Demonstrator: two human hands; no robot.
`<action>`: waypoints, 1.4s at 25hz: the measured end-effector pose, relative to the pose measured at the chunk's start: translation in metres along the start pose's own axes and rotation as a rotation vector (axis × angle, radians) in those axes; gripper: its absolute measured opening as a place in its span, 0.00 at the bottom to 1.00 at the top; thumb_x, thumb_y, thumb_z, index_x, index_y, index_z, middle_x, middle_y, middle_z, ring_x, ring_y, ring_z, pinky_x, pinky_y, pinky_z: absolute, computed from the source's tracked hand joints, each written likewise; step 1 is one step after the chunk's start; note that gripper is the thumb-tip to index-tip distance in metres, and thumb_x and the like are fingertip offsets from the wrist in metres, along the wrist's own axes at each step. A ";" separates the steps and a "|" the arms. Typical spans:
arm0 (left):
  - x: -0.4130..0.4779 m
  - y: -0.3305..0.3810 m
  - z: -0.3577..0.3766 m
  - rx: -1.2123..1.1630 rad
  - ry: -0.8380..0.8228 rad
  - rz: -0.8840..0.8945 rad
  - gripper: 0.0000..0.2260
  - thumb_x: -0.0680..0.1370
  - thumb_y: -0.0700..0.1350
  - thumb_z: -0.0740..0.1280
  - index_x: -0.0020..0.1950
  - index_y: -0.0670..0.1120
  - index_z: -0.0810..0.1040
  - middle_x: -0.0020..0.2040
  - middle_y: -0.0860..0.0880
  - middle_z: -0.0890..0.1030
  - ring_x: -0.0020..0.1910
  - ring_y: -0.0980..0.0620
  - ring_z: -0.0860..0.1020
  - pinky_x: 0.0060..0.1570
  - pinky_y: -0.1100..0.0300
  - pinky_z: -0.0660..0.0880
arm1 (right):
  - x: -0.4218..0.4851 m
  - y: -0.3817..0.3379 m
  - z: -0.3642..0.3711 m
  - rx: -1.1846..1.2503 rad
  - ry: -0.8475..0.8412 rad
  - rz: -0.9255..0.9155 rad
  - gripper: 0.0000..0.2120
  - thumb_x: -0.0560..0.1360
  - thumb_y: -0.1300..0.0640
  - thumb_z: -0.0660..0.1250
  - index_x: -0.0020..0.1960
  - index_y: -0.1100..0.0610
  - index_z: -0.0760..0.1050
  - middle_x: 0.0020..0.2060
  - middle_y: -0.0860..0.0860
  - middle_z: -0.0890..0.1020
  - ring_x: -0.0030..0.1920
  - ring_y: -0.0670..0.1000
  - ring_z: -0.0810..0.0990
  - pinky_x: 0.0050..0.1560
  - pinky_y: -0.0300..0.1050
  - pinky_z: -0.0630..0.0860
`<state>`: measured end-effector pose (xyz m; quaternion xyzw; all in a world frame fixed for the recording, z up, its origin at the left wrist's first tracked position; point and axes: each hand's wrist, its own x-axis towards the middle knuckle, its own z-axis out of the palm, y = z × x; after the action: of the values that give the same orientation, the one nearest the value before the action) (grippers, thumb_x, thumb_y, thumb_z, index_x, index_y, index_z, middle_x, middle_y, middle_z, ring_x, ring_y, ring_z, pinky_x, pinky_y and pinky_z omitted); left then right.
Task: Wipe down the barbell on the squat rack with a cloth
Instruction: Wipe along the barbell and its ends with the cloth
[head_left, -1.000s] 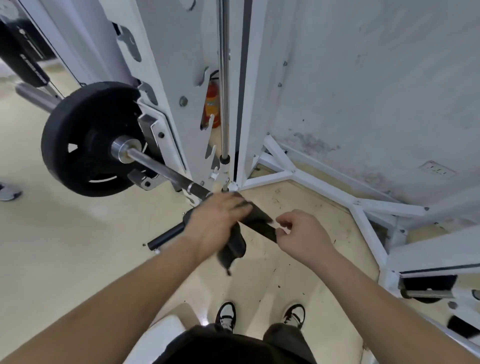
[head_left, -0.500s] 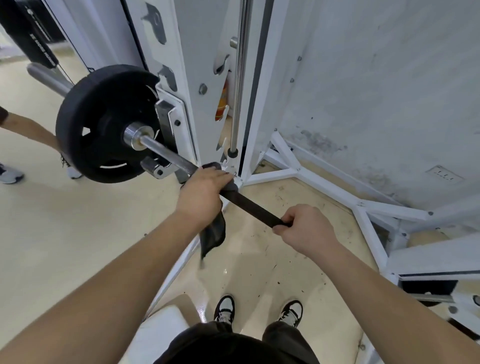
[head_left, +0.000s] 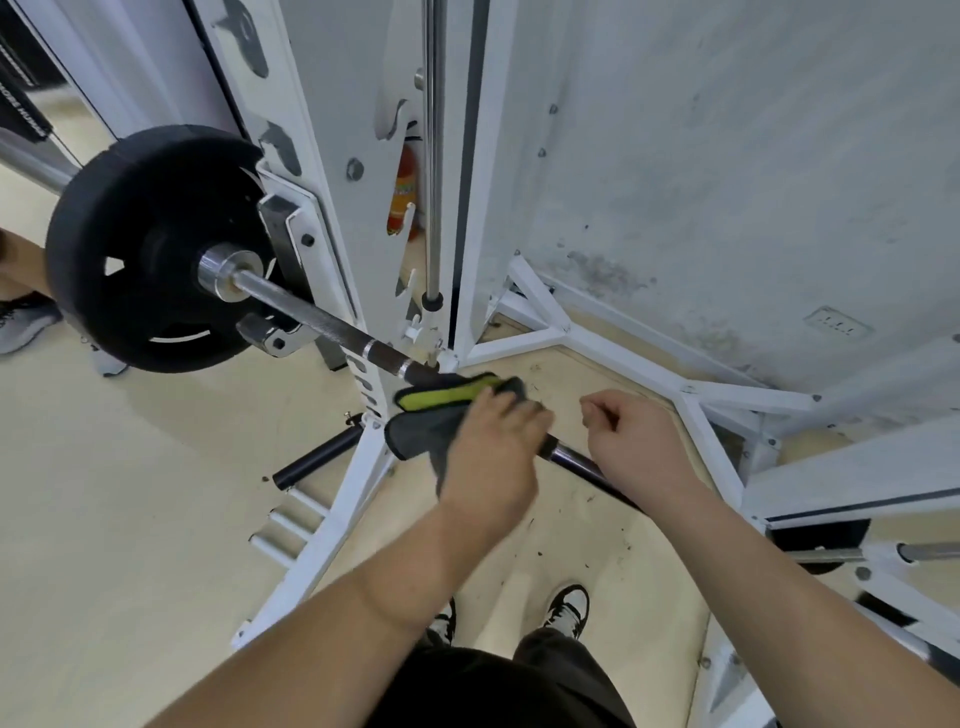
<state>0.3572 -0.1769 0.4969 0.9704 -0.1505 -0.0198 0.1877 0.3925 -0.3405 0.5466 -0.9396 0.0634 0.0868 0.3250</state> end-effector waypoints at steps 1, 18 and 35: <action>-0.005 0.009 0.010 -0.021 0.016 0.141 0.25 0.68 0.35 0.60 0.63 0.48 0.82 0.60 0.50 0.84 0.61 0.44 0.78 0.73 0.47 0.65 | 0.001 -0.002 0.000 0.015 -0.001 0.008 0.09 0.80 0.59 0.63 0.47 0.53 0.81 0.43 0.48 0.85 0.47 0.53 0.82 0.52 0.51 0.79; 0.034 -0.110 -0.071 0.196 -0.098 -0.180 0.13 0.75 0.37 0.64 0.55 0.51 0.80 0.50 0.50 0.81 0.54 0.45 0.76 0.56 0.52 0.74 | -0.007 -0.030 0.020 -0.045 -0.115 -0.004 0.11 0.75 0.65 0.61 0.53 0.62 0.80 0.49 0.58 0.83 0.47 0.60 0.83 0.51 0.59 0.81; 0.067 -0.030 -0.069 0.155 -0.545 0.082 0.13 0.85 0.57 0.57 0.62 0.55 0.77 0.54 0.52 0.80 0.54 0.47 0.78 0.52 0.49 0.76 | 0.001 -0.001 -0.003 -0.062 -0.080 -0.038 0.14 0.81 0.58 0.61 0.61 0.52 0.81 0.56 0.46 0.83 0.55 0.51 0.80 0.56 0.47 0.76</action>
<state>0.4361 -0.1457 0.5510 0.9339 -0.2357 -0.2606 0.0665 0.3945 -0.3415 0.5494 -0.9460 0.0298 0.1201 0.2996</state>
